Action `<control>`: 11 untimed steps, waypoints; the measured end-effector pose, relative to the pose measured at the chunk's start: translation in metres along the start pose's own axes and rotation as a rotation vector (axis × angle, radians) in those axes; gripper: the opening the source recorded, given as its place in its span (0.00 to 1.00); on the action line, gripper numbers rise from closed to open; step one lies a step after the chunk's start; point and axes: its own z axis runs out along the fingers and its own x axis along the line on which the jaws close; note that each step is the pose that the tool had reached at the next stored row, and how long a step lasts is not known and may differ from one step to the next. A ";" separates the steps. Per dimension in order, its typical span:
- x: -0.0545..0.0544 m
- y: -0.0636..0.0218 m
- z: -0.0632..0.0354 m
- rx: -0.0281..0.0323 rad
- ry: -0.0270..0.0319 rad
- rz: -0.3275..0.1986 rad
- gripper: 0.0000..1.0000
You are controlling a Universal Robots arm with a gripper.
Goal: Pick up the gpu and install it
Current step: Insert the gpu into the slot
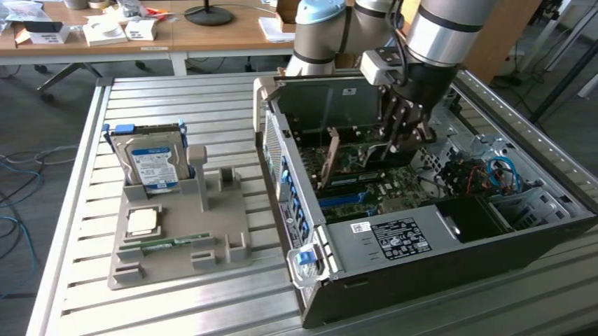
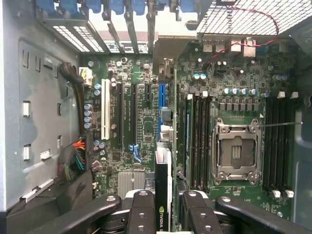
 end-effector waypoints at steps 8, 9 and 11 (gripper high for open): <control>0.000 0.0014 0.0114 0.0000 0.0002 0.001 0.27; 0.000 0.0015 0.0130 -0.0001 0.0002 0.001 0.27; 0.000 0.0018 0.0161 0.0000 0.0002 0.002 0.27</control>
